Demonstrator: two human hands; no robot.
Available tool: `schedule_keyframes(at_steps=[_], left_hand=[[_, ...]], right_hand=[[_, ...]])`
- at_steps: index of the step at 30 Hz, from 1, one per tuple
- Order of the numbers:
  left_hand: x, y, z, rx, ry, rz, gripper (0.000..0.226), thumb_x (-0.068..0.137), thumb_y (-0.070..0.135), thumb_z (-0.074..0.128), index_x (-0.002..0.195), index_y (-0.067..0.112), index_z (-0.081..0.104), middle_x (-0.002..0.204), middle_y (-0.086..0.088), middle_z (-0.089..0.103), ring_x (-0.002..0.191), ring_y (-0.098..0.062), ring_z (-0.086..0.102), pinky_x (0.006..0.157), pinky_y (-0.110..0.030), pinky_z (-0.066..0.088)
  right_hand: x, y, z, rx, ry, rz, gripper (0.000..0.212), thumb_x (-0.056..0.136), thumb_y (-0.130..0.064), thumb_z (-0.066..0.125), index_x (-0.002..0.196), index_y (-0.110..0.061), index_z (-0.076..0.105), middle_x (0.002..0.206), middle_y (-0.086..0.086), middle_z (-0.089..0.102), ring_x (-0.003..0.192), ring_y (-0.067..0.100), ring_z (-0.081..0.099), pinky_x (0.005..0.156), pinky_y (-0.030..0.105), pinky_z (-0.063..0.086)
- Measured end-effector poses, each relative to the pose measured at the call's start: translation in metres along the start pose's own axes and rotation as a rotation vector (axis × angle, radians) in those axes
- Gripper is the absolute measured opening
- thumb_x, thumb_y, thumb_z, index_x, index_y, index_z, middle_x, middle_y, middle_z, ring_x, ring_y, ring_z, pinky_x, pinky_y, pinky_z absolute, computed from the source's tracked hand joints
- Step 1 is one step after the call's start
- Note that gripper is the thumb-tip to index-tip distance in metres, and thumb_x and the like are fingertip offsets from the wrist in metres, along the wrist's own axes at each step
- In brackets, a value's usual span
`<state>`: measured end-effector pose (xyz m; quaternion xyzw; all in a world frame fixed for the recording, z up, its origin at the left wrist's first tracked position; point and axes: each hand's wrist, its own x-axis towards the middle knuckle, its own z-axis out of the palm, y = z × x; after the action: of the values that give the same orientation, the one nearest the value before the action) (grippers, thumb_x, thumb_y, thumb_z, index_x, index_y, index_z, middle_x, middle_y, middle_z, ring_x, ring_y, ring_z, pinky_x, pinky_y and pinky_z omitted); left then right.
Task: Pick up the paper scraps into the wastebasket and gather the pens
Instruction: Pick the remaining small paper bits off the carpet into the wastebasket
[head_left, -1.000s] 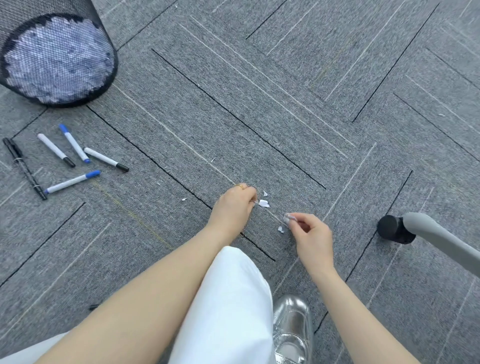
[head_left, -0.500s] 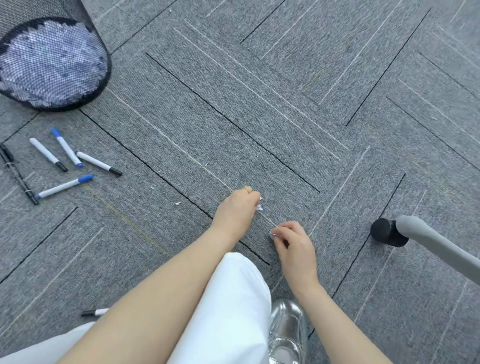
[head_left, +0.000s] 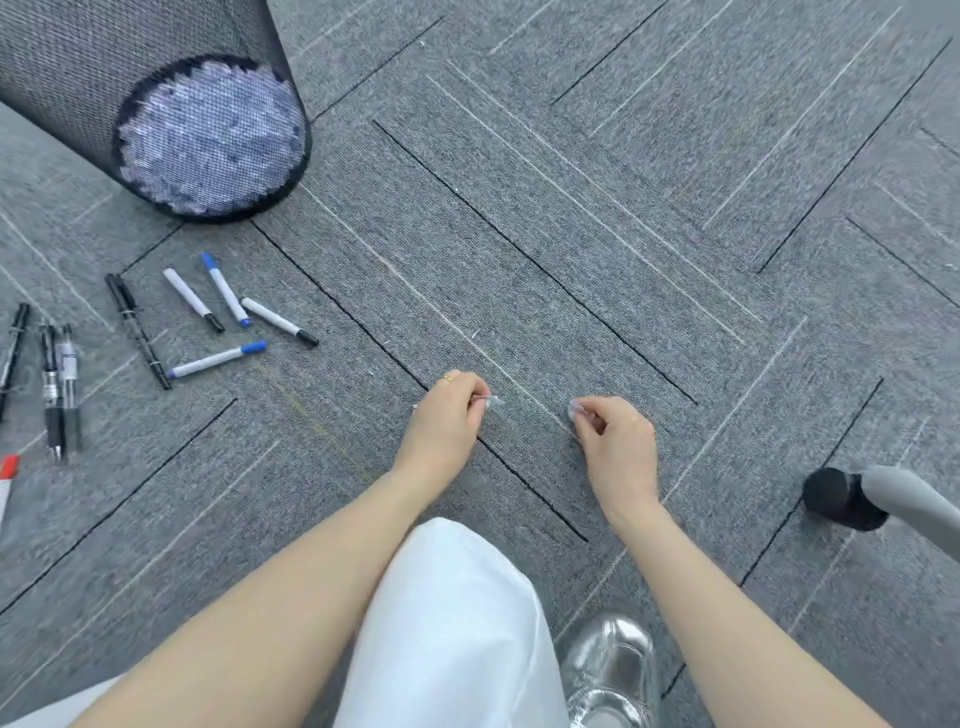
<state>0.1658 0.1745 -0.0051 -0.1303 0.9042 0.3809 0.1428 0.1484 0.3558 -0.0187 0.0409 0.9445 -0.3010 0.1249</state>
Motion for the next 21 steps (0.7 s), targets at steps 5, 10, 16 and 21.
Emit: schedule_keyframes(at_steps=[5,10,16,21], left_hand=[[-0.005,-0.003,-0.018,-0.059,0.06,-0.016,0.01,0.094,0.014,0.049,0.086,0.018,0.055,0.086,0.006,0.05,0.079,-0.01,0.047,0.07,-0.023,0.033],[-0.001,0.01,-0.058,-0.109,0.133,0.07,0.01,0.094,0.016,0.049,0.089,0.014,0.058,0.087,0.005,0.051,0.079,-0.011,0.053,0.07,-0.022,0.042],[0.032,0.045,-0.206,-0.145,0.559,0.263,0.009,0.09,0.009,0.055,0.092,0.007,0.063,0.086,0.001,0.059,0.073,-0.004,0.05,0.066,-0.01,0.04],[0.035,0.037,-0.347,-0.025,0.858,0.257,0.008,0.086,0.011,0.059,0.088,0.008,0.067,0.084,0.001,0.06,0.079,-0.014,0.051,0.066,-0.02,0.032]], right_hand=[[0.0,-0.001,-0.003,-0.141,-0.061,-0.058,0.023,0.093,-0.021,0.051,0.108,-0.01,0.064,0.094,-0.003,0.057,0.083,0.011,0.054,0.08,0.032,0.05],[0.008,-0.038,-0.016,0.07,-0.13,0.027,0.013,0.089,-0.018,0.058,0.096,-0.013,0.068,0.082,-0.004,0.066,0.076,0.014,0.062,0.071,0.03,0.054],[0.053,-0.223,-0.052,0.485,-0.064,-0.33,0.013,0.085,-0.02,0.064,0.097,-0.017,0.069,0.076,-0.01,0.066,0.062,-0.002,0.056,0.054,0.006,0.043],[0.084,-0.395,-0.073,0.658,0.038,-0.663,0.006,0.083,-0.018,0.066,0.085,-0.019,0.072,0.068,-0.014,0.063,0.06,-0.001,0.053,0.061,0.015,0.043]])
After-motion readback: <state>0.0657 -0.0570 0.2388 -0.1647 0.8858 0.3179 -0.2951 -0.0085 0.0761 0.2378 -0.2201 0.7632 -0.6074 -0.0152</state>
